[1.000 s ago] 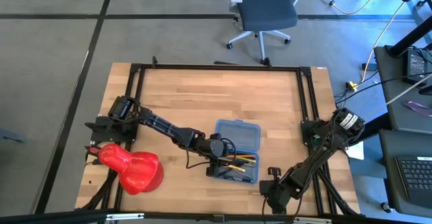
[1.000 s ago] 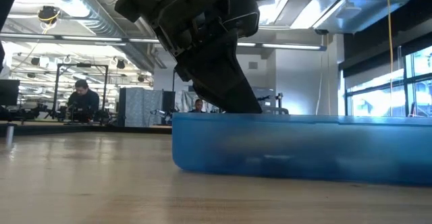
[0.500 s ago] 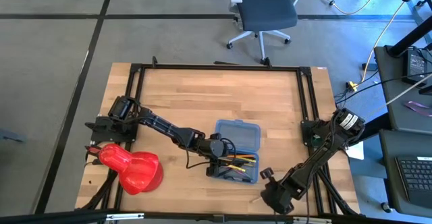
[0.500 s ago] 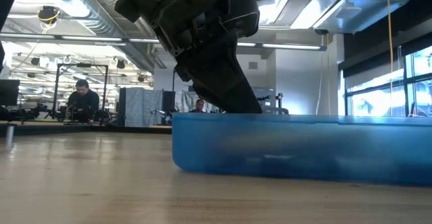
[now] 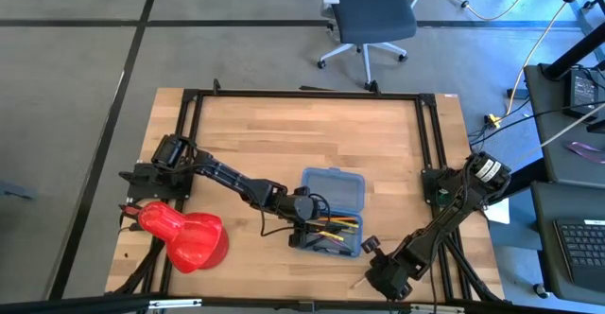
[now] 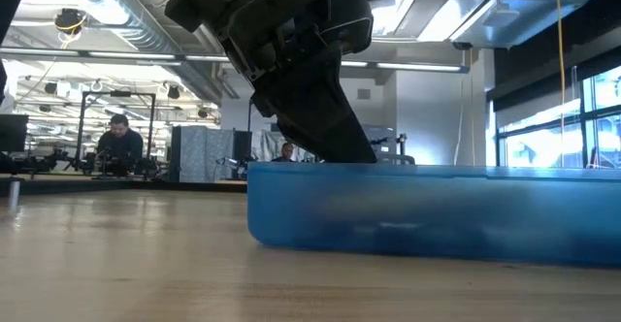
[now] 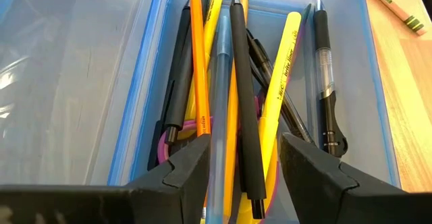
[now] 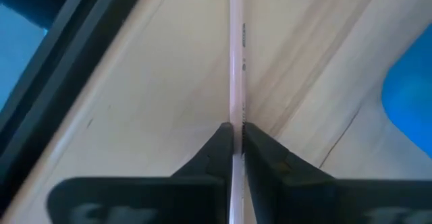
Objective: Pick & place school supplies into a supply box
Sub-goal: Put the bottom right white pencil into the blue supply box
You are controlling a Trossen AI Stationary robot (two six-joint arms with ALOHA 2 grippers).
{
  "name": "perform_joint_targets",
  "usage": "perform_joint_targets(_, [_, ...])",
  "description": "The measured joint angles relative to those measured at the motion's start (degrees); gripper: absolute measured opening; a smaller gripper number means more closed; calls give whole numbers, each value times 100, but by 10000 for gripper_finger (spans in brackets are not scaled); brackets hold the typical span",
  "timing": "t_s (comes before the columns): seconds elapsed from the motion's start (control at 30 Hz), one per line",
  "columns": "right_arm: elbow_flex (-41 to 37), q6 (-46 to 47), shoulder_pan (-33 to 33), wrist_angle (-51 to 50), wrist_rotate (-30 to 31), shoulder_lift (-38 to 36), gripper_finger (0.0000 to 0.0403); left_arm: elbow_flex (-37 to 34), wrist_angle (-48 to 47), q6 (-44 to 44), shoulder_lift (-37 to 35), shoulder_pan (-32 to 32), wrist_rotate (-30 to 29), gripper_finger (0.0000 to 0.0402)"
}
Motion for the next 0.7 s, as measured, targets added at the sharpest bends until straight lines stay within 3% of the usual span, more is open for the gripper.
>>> perform_joint_targets(0.23, [-2,436,-7,37,32,-13,23,0,-2,0,0,0,39,167])
perform_joint_targets(0.7, [-39,468,-20,-80,305,-408,14,0,-191,646,-7,0,52,166])
